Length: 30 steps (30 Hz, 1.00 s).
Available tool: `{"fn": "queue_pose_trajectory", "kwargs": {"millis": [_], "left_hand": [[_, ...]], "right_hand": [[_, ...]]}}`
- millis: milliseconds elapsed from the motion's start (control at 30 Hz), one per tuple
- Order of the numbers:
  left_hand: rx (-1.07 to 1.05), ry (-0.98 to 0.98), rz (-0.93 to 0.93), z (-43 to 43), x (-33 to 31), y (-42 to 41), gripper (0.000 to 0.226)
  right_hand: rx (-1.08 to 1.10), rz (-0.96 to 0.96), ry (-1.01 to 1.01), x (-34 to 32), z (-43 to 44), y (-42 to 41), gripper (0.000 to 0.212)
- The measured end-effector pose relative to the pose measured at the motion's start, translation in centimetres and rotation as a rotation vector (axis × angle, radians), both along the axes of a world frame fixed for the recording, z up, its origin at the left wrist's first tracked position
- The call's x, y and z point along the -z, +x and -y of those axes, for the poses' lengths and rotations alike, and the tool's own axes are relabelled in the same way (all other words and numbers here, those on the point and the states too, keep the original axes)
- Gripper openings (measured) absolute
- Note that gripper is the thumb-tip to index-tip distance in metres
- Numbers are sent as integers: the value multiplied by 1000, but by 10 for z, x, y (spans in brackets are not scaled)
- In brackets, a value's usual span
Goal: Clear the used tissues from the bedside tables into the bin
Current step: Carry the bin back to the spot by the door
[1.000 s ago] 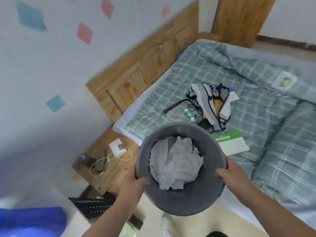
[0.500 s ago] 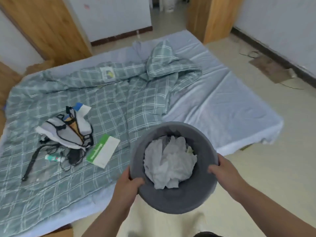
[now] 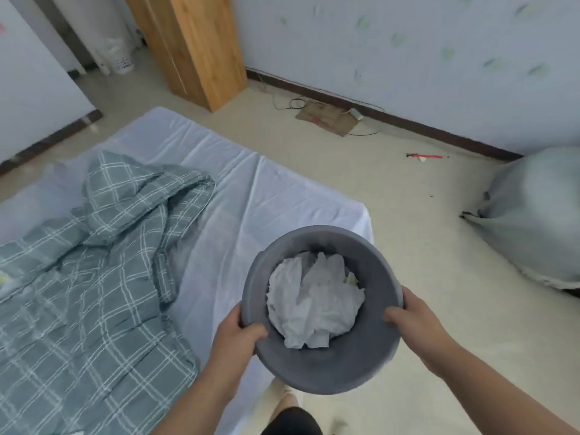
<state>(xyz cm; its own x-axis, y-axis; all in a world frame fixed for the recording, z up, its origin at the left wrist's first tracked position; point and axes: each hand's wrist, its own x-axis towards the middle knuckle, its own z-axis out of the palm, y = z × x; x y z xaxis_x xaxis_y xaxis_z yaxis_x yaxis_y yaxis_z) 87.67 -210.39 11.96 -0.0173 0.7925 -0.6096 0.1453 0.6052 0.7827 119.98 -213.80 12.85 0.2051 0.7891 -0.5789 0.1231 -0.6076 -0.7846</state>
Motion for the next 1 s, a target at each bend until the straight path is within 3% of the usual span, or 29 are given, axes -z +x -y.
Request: {"fn": "queue_pose_trajectory", "kwargs": {"millis": [233, 533, 767, 1000], "left_hand": [[314, -18, 19, -124, 0, 69, 45], [636, 37, 13, -223, -13, 226, 44], [682, 17, -2, -289, 0, 371, 48], [597, 40, 18, -359, -18, 486, 53]], "right_hand": [[274, 37, -6, -6, -30, 49, 49], [543, 97, -10, -10, -51, 160, 46], [584, 49, -15, 10, -100, 293, 50], [434, 82, 39, -19, -199, 438, 52]]}}
